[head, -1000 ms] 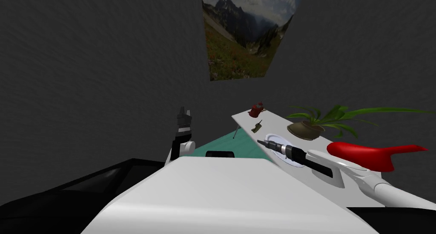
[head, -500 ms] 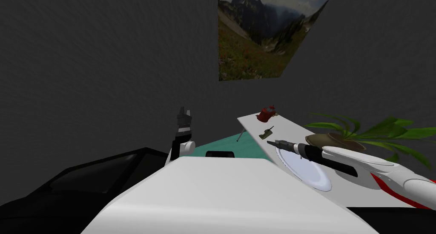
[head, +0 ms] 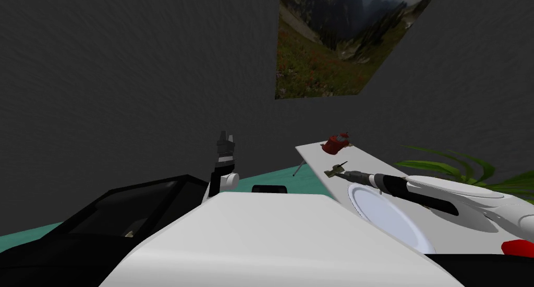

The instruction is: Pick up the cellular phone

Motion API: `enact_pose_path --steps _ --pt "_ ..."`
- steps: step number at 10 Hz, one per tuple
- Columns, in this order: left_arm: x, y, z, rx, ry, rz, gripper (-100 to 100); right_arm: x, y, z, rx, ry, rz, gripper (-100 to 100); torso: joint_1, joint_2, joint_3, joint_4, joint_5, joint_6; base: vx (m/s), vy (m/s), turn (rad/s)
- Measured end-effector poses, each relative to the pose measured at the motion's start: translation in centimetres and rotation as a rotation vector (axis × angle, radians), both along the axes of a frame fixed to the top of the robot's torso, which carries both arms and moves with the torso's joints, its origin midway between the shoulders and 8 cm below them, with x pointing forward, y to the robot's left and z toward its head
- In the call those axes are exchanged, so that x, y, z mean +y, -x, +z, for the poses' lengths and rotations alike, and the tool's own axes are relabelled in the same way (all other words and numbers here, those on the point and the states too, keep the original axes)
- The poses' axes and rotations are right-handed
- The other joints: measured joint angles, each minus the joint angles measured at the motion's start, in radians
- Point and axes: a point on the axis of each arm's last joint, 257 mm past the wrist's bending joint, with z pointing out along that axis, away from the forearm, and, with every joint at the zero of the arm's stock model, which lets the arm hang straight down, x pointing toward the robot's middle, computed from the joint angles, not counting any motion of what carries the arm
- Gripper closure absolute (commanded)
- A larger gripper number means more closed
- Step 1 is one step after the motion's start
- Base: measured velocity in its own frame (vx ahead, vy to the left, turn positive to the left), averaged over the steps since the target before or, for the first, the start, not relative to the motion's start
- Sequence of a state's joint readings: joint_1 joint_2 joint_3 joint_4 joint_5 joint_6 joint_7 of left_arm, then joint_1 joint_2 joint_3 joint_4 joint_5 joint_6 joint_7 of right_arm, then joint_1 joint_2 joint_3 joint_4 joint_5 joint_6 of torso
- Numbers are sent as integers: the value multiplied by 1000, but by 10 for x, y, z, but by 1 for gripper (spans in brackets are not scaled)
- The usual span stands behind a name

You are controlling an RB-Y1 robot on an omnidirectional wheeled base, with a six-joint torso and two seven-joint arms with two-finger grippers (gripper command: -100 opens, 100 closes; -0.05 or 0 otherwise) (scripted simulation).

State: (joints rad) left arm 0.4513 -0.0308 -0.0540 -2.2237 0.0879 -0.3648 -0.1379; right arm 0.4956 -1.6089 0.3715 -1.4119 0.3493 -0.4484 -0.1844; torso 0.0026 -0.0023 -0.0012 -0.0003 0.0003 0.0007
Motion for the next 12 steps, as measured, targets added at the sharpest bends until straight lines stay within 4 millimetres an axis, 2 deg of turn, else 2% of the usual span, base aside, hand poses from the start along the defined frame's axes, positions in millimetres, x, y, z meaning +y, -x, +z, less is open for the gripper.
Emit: enact_pose_path --steps 1,2,3,12 --pt "0 0 0 0 0 0 0 -10 0 6 6 26 5 -100 1 0 0 0 0 0 13 13 21" --pt "0 0 0 0 0 0 0 -11 0 7 6 29 6 0 0 1 1 0 0 1 0 0 0" --pt "0 0 0 0 0 0 0 -11 0 7 6 28 6 -100 -1 2 1 0 0 1 -1 -25 -18" --pt "0 0 0 0 0 0 0 28 -28 1 -31 15 32 -100 -4 3 2 1 -1 1 -3 -30 -6"
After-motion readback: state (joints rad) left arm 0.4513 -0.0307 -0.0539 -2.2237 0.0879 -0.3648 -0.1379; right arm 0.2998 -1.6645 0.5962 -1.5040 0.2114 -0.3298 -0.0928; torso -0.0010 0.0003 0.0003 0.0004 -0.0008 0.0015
